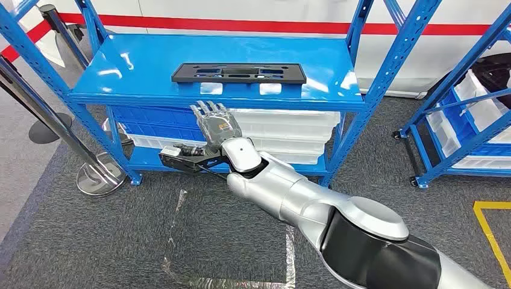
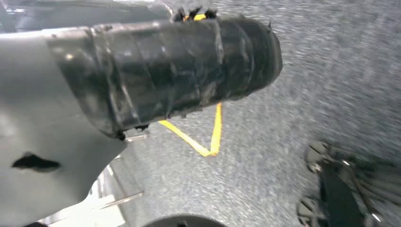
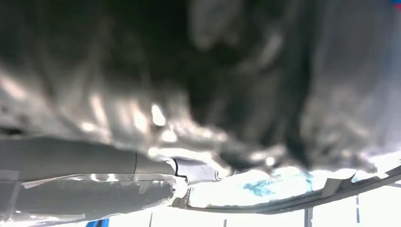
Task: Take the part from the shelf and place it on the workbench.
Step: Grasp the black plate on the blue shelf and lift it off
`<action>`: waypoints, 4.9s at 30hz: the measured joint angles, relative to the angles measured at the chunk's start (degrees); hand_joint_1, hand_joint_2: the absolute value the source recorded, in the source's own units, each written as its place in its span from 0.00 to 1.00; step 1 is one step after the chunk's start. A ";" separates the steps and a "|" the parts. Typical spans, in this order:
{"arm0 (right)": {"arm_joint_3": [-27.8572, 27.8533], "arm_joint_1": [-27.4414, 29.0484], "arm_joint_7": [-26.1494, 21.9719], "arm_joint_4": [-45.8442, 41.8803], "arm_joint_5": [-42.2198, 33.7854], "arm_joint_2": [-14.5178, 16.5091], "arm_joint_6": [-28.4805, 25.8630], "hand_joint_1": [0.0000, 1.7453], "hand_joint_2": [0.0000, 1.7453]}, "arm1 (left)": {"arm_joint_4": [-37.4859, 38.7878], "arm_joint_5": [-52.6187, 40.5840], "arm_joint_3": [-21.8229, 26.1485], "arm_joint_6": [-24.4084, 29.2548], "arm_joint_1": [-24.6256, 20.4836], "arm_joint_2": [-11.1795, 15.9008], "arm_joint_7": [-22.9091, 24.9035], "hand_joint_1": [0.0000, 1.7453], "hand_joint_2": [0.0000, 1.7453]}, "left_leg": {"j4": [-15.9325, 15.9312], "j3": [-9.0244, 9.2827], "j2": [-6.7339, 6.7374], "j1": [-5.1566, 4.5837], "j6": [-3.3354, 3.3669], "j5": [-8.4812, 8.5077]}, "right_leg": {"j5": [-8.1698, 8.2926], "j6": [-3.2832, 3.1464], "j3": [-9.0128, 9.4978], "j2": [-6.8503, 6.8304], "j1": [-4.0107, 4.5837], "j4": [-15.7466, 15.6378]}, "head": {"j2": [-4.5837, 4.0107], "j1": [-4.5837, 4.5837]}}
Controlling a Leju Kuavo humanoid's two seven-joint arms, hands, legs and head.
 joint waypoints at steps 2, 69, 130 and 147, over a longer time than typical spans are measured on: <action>0.31 -0.23 0.39 -0.05 1.94 -0.05 0.25 0.00 0.00 | 0.00 -0.07 0.00 0.01 0.02 0.01 0.00 0.00 0.00 | -0.02 0.02 0.02 -0.04 0.25 0.01 | -1.83 0.22 -1.55 -0.02 -0.10 3.42 | -0.01 0.11; 2.75 1.21 1.05 -3.76 19.75 -1.69 5.38 0.00 0.00 | 0.02 -1.91 -1.60 -2.05 -0.05 -0.01 1.83 0.00 0.00 | 0.79 -0.20 -0.09 -0.20 0.90 -0.61 | -2.73 0.55 -5.63 0.07 -0.49 10.76 | -0.02 -0.31; 1.21 2.31 3.88 -3.70 15.95 -5.33 9.14 0.00 0.00 | 0.02 -2.70 -2.89 -2.26 0.04 0.09 1.32 0.00 0.00 | 0.03 0.67 0.01 0.02 0.79 -0.78 | -3.18 0.88 -5.95 0.07 -0.84 11.67 | -0.02 -0.84; -0.02 2.71 4.06 -3.68 13.66 -7.01 9.93 0.00 0.00 | 0.03 -2.44 -2.91 -2.16 0.17 0.17 1.31 0.00 0.00 | 6.76 -3.84 0.14 -0.38 -0.59 -0.50 | -0.31 -2.15 2.08 0.57 -0.14 -0.92 | -0.02 -1.14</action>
